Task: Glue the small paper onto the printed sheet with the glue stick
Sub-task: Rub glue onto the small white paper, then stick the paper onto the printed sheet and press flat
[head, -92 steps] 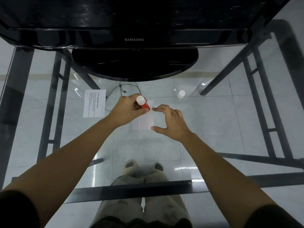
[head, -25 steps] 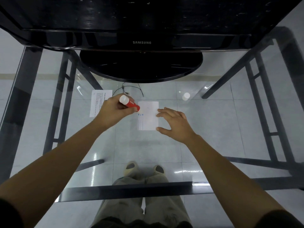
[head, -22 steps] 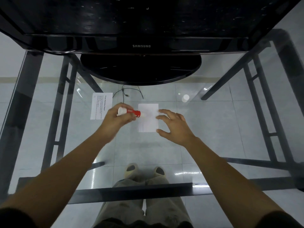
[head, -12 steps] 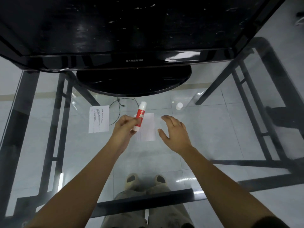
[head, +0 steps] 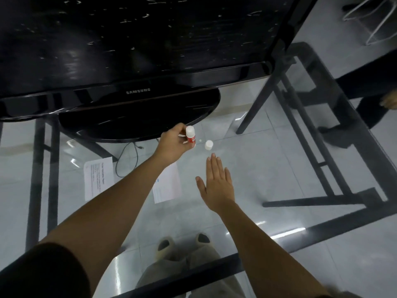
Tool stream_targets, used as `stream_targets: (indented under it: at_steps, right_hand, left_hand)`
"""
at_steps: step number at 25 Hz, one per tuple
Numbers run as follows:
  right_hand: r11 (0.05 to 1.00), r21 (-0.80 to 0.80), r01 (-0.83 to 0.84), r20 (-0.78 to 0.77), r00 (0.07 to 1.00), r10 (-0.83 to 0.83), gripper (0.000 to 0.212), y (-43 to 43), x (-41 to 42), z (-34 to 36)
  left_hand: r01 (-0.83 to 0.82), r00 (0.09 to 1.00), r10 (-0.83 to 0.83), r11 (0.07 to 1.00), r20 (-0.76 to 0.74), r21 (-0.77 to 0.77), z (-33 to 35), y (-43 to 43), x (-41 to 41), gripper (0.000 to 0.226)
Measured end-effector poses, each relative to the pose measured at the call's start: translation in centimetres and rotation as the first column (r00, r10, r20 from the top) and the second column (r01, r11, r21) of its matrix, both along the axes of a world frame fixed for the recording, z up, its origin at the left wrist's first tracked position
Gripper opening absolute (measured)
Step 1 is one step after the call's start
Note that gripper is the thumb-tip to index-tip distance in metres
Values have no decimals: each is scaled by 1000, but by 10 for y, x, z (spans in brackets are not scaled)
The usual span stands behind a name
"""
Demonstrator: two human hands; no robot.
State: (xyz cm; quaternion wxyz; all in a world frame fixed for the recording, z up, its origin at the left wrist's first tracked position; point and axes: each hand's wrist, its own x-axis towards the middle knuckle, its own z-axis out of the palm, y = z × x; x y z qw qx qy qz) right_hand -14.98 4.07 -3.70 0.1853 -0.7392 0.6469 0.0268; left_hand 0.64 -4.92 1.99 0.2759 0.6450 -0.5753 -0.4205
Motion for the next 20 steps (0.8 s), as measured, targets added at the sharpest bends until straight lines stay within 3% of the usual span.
stream_targets:
  at_steps: [12,15,20]
  right_hand:
    - [1000,12,2,-50,999,-2,72,-3,0,-5]
    - [1000,27,-14,-62,998,15,71,-3,0,-2]
    - [1000,26,6,-45,999,-5,64,-4,6,9]
  left_hand:
    - [86,995,-85,996,41,-1,-7,-2,-12,44]
    - [92,990,-89,995,106,-26,-12,5,-2,57]
    - [25,959,6,994,284,-107,-20,50,45,54]
